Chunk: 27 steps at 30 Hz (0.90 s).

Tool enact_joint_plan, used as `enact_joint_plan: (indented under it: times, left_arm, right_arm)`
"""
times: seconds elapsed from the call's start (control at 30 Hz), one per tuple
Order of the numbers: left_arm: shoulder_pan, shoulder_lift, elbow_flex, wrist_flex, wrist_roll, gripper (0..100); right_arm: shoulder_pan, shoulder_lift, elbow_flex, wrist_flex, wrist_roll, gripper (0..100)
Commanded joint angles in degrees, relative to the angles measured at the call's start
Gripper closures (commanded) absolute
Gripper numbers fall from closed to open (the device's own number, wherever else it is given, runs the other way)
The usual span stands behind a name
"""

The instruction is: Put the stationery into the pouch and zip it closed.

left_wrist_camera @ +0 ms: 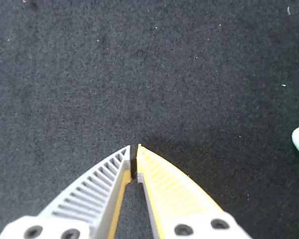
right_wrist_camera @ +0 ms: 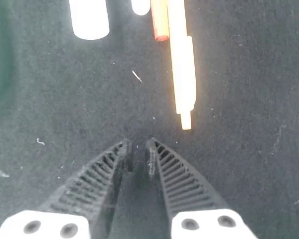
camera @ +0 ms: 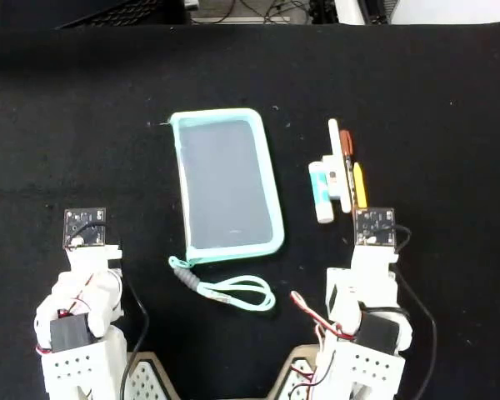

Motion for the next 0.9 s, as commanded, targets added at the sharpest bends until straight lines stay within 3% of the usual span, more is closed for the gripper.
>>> enact_joint_plan:
  times: [0.0, 0.13, 0.37, 0.7, 0.87]
  left_arm:
    - [0.48, -0.44, 0.92, 0.26, -0.44, 95]
    - [0.48, -0.44, 0.92, 0.26, -0.44, 95]
    - [0.66, -0.44, 0.92, 0.26, -0.44, 95]
    - [0.75, -0.44, 0.92, 0.26, -0.44, 95]
    - [0.75, -0.44, 0.92, 0.26, -0.44, 95]
  right_arm:
    - [0.53, -3.56, -0.22, 0.26, -0.18, 92.0]
    - [-3.34, -3.65, -0.22, 0.18, 0.09, 91.7]
    - [-27.78, -3.56, -0.22, 0.26, -0.35, 91.9]
    - [-49.23, -4.0, -0.22, -0.18, -0.35, 91.8]
    - [-57.76, -4.09, -0.22, -9.76, -0.26, 91.7]
